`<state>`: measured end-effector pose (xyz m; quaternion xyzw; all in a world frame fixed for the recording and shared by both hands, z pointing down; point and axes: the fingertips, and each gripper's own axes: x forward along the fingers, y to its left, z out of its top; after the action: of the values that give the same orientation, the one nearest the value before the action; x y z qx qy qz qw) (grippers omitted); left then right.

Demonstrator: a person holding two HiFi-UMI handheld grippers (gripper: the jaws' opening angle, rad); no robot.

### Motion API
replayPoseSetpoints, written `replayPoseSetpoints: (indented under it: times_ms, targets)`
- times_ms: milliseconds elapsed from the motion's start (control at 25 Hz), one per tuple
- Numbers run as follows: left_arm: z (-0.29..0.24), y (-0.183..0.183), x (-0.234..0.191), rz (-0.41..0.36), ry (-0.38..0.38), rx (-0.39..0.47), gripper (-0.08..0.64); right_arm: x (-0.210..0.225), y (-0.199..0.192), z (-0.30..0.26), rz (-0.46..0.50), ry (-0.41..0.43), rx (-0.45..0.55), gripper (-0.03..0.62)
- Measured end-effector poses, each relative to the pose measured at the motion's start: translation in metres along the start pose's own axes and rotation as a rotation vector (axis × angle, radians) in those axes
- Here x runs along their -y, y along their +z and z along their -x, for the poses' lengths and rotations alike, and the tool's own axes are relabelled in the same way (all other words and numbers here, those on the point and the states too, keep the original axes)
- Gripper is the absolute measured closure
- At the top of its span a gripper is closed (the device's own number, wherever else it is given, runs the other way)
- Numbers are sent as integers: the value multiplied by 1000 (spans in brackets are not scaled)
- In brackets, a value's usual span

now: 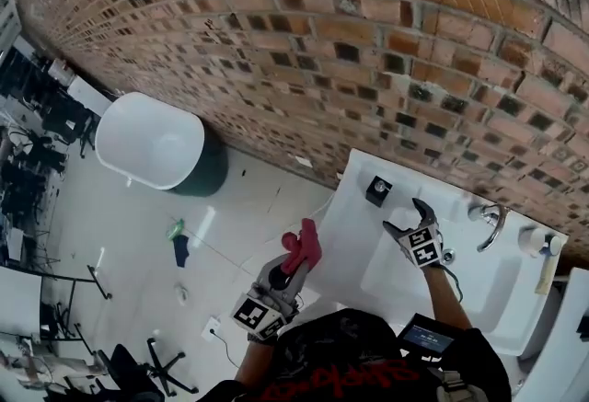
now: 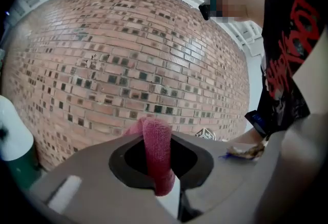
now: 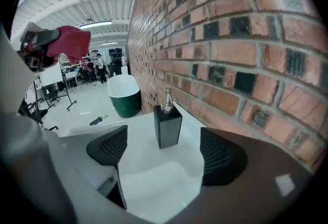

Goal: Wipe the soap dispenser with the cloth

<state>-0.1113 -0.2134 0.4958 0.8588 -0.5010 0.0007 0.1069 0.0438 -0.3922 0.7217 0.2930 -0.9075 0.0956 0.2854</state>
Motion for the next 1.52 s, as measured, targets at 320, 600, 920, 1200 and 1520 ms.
replayPoseSetpoints:
  times_ms: [320,600,920,1200,1520]
  targets:
    - [33,-9,5,67,159,-8,511,10,-9,-123,13,77,-108,201]
    - [-11,-3,10,-89,80,-71,509,-21,13,-83,102,216,-34,279]
    - [-39,12,40,-203,-292,-39,509,-50,81,86,-54,116,136,279]
    - [-11,83,87,-134,-658,124,509,-78,84,166,-170,-145,110,279]
    - [10,87,149,-172,-1058,118,509,-113,92,196,-155,-189,96,279]
